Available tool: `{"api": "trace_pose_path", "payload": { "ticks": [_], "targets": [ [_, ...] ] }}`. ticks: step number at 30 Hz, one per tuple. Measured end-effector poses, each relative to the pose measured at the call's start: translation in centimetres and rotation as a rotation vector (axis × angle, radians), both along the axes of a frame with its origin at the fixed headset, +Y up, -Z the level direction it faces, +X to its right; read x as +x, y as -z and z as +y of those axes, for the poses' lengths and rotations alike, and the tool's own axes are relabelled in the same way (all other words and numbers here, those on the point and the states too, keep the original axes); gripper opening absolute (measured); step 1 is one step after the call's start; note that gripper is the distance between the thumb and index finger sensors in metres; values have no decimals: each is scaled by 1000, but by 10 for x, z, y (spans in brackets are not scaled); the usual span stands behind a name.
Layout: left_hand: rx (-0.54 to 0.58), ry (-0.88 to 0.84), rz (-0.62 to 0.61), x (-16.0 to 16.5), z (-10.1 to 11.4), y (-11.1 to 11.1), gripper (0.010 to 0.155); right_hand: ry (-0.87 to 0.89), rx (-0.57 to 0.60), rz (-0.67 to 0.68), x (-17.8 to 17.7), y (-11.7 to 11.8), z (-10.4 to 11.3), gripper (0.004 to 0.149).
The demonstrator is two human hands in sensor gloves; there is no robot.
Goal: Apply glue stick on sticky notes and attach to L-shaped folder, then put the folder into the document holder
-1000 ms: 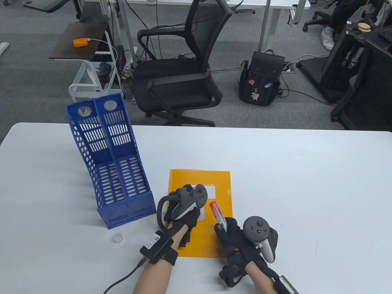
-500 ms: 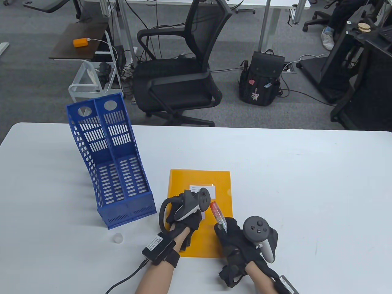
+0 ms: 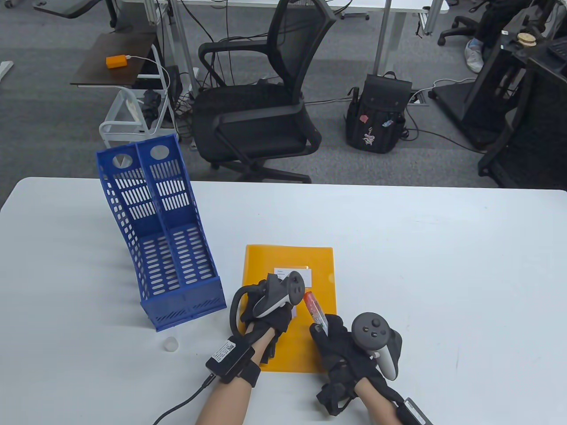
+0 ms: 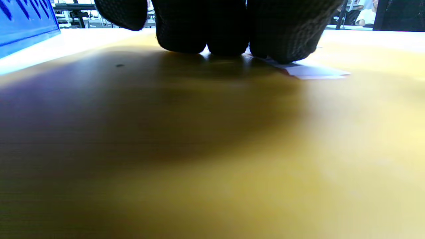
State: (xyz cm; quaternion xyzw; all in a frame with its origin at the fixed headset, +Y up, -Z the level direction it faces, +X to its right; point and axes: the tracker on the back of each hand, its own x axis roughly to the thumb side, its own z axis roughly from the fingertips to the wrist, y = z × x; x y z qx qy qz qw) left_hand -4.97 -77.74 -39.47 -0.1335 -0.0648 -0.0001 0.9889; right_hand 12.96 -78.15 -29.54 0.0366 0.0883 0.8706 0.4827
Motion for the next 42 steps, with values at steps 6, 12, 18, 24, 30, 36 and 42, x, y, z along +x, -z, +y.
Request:
{"api": "trace_pose_path", "payload": {
  "ticks": [6,12,18,24,30,36,42],
  "targets": [
    [-33,-1,-21,-2,0,0,40,1,-1,1,0,0,0,62],
    [-77,-19,-29,-6,6,0,42,0,-1,3,0,0,0,62],
    [-80,-80,-7,-7,3,0,42,-1,-1,3,0,0,0,62],
    [-55,-33,-14,-6,1,-1,42,4,-5,1,0,0,0,62],
    [-72,-70,-4,-10,1,2,43,8,-8,0,0,0,0,62],
    [-152,-103,26,-13,-1,8,58,9,-8,0,1,0,-1,62],
    [-245,-128,38,-14,-1,16,69,10,-9,0,1,0,0,62]
  ]
}}
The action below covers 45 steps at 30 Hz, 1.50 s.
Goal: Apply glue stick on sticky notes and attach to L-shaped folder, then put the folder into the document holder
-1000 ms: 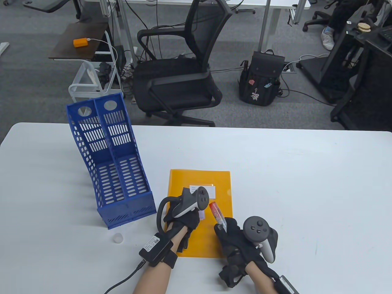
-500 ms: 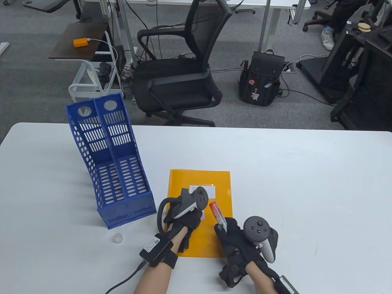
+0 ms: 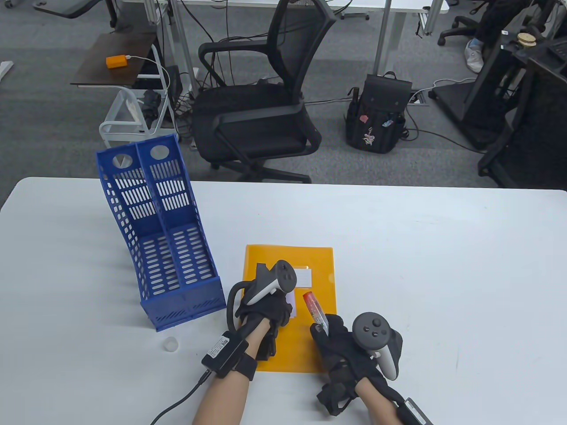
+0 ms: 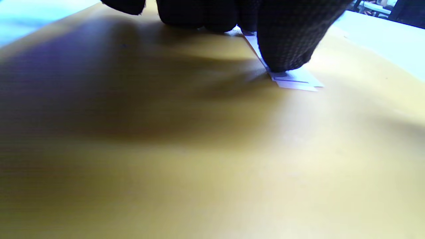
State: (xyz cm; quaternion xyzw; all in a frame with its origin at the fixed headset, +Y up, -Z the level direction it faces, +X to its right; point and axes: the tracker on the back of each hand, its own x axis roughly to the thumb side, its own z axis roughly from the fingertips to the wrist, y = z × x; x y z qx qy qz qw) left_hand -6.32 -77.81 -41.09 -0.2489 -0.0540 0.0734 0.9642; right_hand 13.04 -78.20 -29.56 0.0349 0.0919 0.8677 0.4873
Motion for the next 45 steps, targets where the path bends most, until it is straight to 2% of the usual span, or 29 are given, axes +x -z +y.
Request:
{"api": "trace_pose_path", "payload": {
  "ticks": [3,15,21,27,31,39,45],
  "targets": [
    [-30,-3,-1,0,0,3,71,1,-1,0,0,0,0,62],
    [-113,24,-24,1,1,3,65,4,-6,0,0,1,0,62],
    [-95,22,-27,1,1,2,66,3,-4,1,1,1,0,62],
    [-7,57,-79,1,1,-3,67,9,-9,-3,1,1,0,62],
    [15,23,-95,-1,5,-9,67,6,-8,-2,1,1,0,62],
    [-5,-150,-135,-14,16,-31,66,-3,-1,1,1,1,0,62],
    [121,-196,-176,-26,37,-66,69,-2,0,-2,0,1,-1,62]
  ]
}}
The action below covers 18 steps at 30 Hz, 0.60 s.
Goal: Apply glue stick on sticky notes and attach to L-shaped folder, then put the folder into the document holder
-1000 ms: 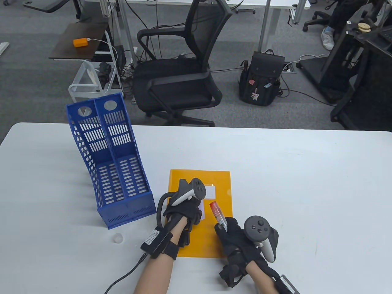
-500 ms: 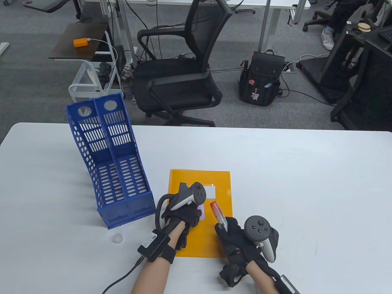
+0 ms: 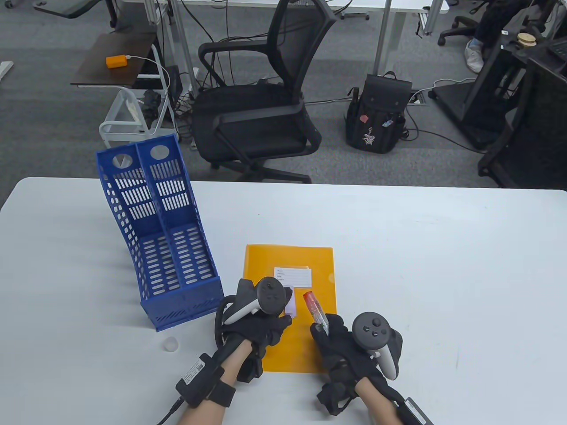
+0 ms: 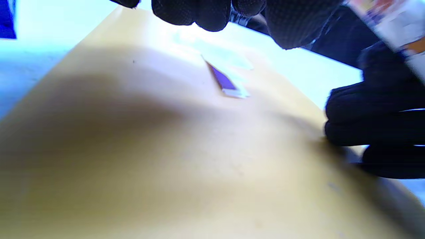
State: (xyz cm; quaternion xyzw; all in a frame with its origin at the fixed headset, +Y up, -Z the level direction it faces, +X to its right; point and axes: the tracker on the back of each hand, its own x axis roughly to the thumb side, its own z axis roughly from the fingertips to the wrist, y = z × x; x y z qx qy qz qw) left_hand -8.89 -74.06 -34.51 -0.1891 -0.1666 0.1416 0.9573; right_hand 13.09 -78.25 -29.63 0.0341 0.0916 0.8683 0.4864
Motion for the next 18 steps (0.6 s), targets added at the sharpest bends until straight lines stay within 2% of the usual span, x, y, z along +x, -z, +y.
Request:
{"api": "trace_pose_path", "payload": {
  "ticks": [3,8,13,18],
  "targets": [
    [73,-52,-8,-8,10,-22,67,-5,3,4,-1,-1,0,62],
    [114,-194,14,-24,16,-47,66,-12,3,9,-1,-1,0,62],
    [120,-319,57,-36,5,-53,60,7,-11,3,0,-1,-1,62],
    [45,-472,64,-39,-3,-56,60,90,-21,-5,0,-1,2,62]
  ]
}}
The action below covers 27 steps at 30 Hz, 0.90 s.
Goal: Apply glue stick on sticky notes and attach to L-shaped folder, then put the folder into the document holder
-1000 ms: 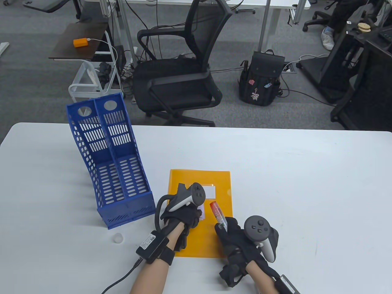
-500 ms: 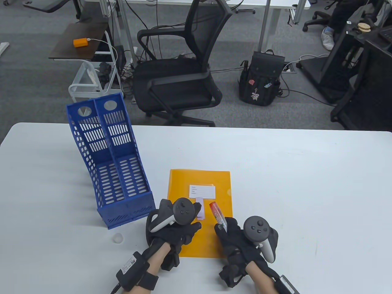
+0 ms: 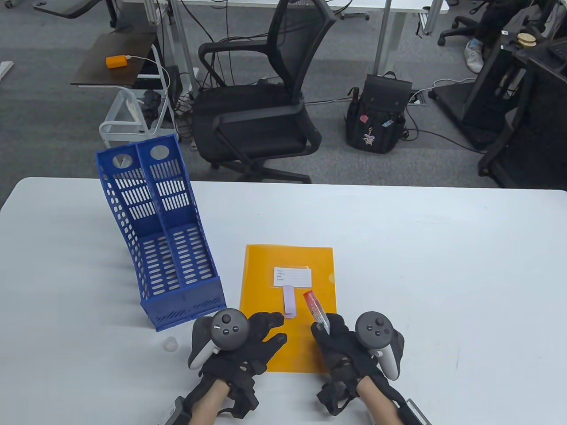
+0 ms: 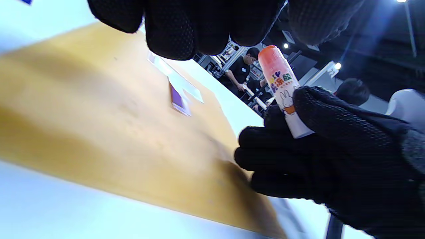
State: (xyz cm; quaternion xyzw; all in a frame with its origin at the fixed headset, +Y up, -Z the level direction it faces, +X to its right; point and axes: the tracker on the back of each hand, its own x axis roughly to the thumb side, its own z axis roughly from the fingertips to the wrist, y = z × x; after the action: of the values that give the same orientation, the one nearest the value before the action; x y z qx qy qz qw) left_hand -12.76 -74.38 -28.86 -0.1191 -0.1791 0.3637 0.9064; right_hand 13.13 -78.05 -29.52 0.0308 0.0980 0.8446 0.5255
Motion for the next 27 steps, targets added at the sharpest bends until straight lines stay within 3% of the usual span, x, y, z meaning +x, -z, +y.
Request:
{"api": "trace_pose_path", "payload": {
  "ticks": [4,10,15,27],
  "targets": [
    [-39,-50,10,2,-5,-4,61,-36,79,16,-6,-5,9,62],
    [-186,-226,-45,4,-15,-5,68,-185,274,97,-32,-25,28,63],
    [-132,-232,-20,1,-12,-7,67,-291,368,141,-48,-40,34,64],
    [-216,-344,-62,-4,-16,-7,65,-401,486,185,-65,-53,43,74]
  ]
}}
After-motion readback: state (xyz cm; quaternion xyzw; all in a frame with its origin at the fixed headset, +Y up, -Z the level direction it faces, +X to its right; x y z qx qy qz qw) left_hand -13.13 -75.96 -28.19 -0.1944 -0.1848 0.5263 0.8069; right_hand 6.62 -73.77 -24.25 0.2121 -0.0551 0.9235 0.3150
